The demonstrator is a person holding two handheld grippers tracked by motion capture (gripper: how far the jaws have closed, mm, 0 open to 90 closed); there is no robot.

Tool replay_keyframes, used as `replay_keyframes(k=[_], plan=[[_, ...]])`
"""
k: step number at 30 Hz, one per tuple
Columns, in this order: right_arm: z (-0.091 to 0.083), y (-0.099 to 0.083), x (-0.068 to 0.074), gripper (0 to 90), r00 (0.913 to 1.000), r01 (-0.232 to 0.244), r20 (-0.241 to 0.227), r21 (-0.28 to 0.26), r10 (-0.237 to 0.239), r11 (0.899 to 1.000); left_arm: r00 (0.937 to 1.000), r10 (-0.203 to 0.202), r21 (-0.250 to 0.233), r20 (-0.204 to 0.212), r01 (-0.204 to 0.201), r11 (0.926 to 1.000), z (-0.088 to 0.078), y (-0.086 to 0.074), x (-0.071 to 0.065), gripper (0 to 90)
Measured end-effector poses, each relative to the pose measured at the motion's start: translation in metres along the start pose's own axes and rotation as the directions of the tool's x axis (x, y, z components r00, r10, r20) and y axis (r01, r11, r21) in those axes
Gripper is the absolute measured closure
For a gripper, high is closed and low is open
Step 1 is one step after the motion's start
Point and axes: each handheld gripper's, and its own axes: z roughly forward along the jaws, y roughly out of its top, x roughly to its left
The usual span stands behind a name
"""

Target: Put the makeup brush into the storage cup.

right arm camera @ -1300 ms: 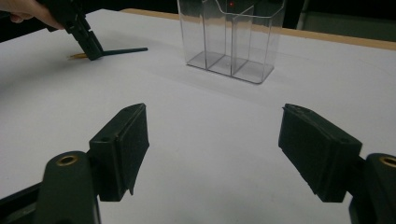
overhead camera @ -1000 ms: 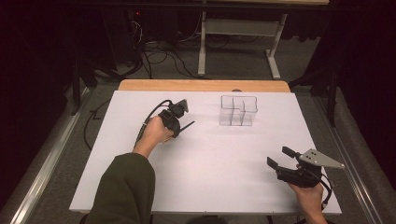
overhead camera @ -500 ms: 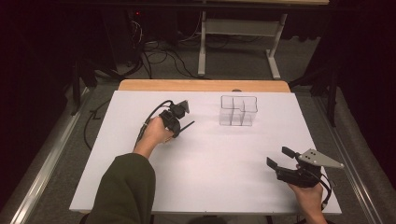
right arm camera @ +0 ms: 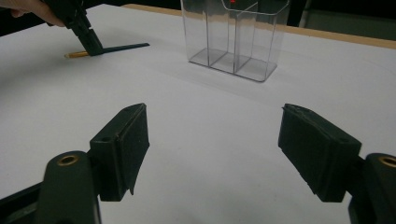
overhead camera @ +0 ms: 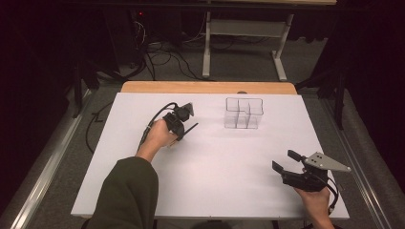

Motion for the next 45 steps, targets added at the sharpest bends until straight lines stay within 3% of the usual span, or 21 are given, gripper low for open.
replay_keyframes(k=[14,29,45], plan=[[0.0,0.0,0.0,26.4,1.0,-0.002,0.0,-0.003,0.002,1.0,0.9998,0.016,-0.011,-0.014,-0.016,0.9998,0.0,-0.001,-0.003,82.4],[0.0,-0.001,-0.001,26.4,1.0,-0.008,-0.004,0.001,0.008,1.0,0.9998,0.017,-0.046,0.007,-0.017,0.9988,-0.002,-0.008,-0.001,82.6],[0.001,0.0,-0.001,26.5,1.0,-0.008,-0.004,0.003,0.008,1.0,0.9976,0.065,-0.095,0.022,-0.063,0.9935,-0.014,-0.012,-0.011,82.6]])
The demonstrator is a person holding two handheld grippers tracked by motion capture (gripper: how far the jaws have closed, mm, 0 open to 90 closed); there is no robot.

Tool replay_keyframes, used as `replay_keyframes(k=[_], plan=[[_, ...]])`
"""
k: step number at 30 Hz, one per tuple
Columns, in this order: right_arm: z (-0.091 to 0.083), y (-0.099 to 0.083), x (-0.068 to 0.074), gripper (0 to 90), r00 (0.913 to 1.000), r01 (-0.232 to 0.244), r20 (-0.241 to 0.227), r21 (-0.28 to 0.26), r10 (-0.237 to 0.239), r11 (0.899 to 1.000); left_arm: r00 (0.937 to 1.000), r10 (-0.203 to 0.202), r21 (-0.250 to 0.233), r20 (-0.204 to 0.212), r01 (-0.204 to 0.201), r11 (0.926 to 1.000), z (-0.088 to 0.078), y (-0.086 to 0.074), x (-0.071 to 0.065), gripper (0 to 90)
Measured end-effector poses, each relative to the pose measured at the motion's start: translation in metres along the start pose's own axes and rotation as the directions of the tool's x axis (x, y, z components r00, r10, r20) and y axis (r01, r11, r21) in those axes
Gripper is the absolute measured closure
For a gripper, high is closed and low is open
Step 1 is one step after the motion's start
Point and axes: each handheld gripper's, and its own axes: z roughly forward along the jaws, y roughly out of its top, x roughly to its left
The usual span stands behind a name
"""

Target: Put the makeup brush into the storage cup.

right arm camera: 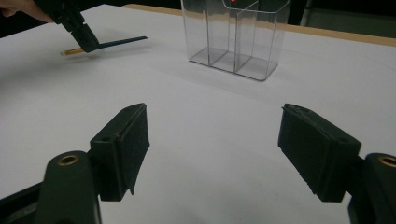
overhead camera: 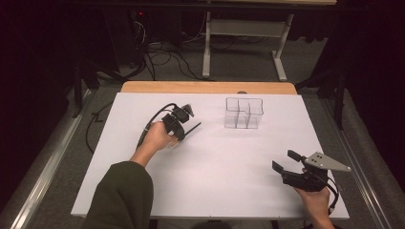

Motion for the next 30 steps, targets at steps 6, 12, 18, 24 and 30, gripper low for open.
replay_keyframes(k=[6,12,18,24,30], plan=[[0.0,0.0,0.0,26.5,1.0,0.003,0.001,0.001,-0.003,1.0,0.9998,0.021,-0.026,0.007,-0.021,0.9994,-0.005,-0.002,-0.006,82.5],[0.0,0.0,0.001,26.5,1.0,0.005,0.001,0.002,-0.005,1.0,0.9991,0.036,-0.061,0.023,-0.035,0.9975,-0.009,-0.006,-0.014,82.6],[0.0,0.0,0.001,26.5,1.0,0.004,0.003,0.004,-0.004,1.0,0.997,0.069,-0.11,0.034,-0.065,0.9917,-0.019,-0.011,-0.029,82.5],[0.001,0.0,0.002,26.5,1.0,0.004,0.003,0.007,-0.004,1.0,0.992,0.119,-0.134,0.043,-0.112,0.9846,-0.027,-0.014,-0.043,82.5],[0.0,0.0,0.001,26.5,1.0,0.005,0.001,0.002,-0.005,1.0,0.9887,0.139,-0.155,0.055,-0.129,0.9794,-0.029,-0.016,-0.053,82.5]])
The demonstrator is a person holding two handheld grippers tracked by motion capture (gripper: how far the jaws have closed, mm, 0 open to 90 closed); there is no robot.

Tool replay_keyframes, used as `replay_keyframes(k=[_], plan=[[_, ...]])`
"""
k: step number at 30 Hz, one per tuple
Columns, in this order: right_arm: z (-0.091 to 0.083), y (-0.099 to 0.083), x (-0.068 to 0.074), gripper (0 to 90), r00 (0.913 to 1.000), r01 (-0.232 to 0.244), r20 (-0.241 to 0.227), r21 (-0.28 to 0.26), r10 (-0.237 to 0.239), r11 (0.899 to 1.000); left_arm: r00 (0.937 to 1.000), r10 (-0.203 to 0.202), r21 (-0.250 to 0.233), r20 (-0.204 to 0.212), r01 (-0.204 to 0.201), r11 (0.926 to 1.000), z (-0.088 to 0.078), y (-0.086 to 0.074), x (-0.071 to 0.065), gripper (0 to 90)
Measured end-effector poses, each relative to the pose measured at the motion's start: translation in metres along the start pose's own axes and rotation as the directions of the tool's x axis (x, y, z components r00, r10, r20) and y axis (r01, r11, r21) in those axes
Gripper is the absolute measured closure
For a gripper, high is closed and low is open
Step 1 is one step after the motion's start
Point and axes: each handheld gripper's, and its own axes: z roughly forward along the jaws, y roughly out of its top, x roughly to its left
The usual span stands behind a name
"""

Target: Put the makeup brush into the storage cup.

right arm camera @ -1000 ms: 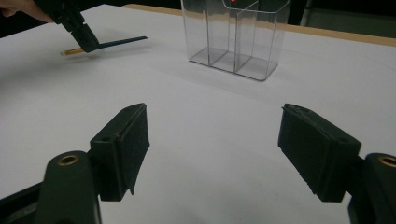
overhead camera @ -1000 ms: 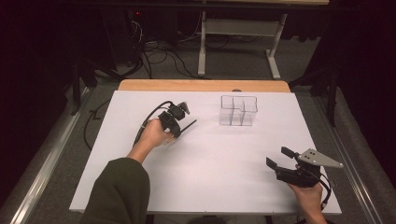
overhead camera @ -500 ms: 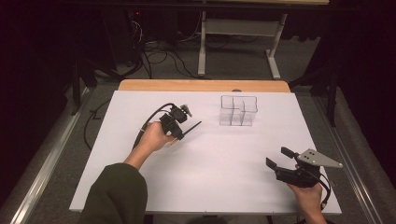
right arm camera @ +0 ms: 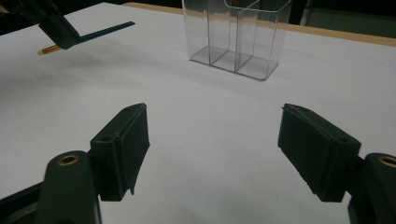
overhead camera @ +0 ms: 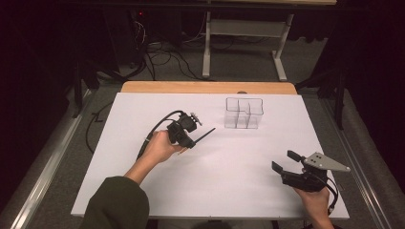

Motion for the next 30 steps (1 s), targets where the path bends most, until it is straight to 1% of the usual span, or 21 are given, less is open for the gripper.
replay_keyframes(k=[5,6,12,16,18,21,27,30], plan=[[0.0,0.0,0.0,26.5,1.0,0.004,0.0,0.002,-0.004,1.0,0.9997,0.006,-0.024,0.024,-0.006,0.9997,-0.002,-0.003,-0.007,82.6],[0.0,0.0,0.001,26.5,1.0,-0.002,-0.001,0.002,0.002,1.0,0.9995,0.007,-0.029,0.03,-0.007,0.9996,-0.003,-0.004,-0.008,82.6],[0.0,0.0,0.001,26.5,1.0,-0.003,-0.007,-0.001,0.003,1.0,0.9985,0.033,-0.042,0.043,-0.031,0.9986,-0.009,-0.005,-0.017,82.5],[0.0,0.0,0.001,26.5,1.0,-0.004,-0.007,0.0,0.004,1.0,0.9978,0.036,-0.053,0.055,-0.033,0.998,-0.01,-0.007,-0.021,82.5],[0.0,0.0,0.001,26.5,1.0,-0.002,-0.007,0.0,0.002,1.0,0.9966,0.037,-0.06,0.073,-0.033,0.9976,-0.011,-0.009,-0.022,82.5],[0.0,0.0,0.001,26.5,1.0,-0.002,-0.007,0.0,0.002,1.0,0.9954,0.04,-0.063,0.087,-0.035,0.9974,-0.012,-0.012,-0.025,82.6],[0.0,0.0,0.002,26.4,1.0,0.002,-0.009,-0.001,-0.002,1.0,0.9931,0.059,-0.072,0.101,-0.052,0.996,-0.015,-0.018,-0.034,82.5],[0.0,0.0,0.002,26.4,0.9999,0.003,-0.01,0.001,-0.003,1.0,0.9924,0.06,-0.084,0.108,-0.051,0.9951,-0.016,-0.021,-0.038,82.6]])
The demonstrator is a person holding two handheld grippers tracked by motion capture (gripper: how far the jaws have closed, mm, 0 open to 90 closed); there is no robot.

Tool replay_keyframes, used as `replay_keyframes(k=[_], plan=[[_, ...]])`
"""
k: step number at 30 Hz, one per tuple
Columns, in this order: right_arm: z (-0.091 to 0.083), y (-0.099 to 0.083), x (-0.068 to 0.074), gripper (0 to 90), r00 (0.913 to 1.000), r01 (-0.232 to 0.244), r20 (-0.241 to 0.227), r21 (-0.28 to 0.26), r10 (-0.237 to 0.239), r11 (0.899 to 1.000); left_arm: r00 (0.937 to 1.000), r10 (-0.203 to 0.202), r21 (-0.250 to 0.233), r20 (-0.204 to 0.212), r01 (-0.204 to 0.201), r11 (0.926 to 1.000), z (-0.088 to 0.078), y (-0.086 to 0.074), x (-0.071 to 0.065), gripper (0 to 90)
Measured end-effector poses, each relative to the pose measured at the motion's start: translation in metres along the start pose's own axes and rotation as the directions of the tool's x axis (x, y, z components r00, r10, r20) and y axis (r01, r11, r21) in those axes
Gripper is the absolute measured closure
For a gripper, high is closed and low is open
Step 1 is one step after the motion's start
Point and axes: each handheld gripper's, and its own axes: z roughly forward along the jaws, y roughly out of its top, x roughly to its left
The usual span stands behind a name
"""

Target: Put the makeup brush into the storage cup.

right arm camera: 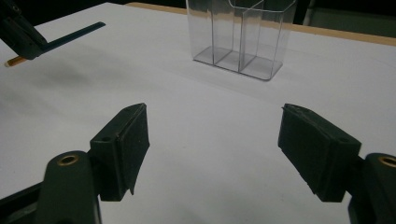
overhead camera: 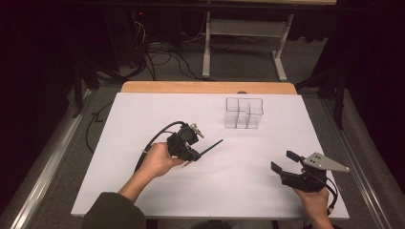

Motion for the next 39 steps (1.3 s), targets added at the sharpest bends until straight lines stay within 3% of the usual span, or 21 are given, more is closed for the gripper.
replay_keyframes(k=[14,26,39], plan=[[0.001,0.0,0.002,26.9,1.0,0.001,-0.003,0.004,-0.001,1.0,0.9995,0.005,-0.044,0.032,-0.004,0.999,-0.005,-0.017,-0.017,82.5],[0.001,0.0,0.002,27.2,1.0,-0.001,-0.003,0.007,0.001,1.0,0.9981,0.043,-0.066,0.044,-0.04,0.997,-0.001,-0.019,-0.036,82.5],[0.0,0.0,0.004,29.2,1.0,-0.002,0.007,0.003,0.002,1.0,0.9949,0.069,-0.086,0.073,-0.062,0.9944,0.004,-0.02,-0.043,82.5]])
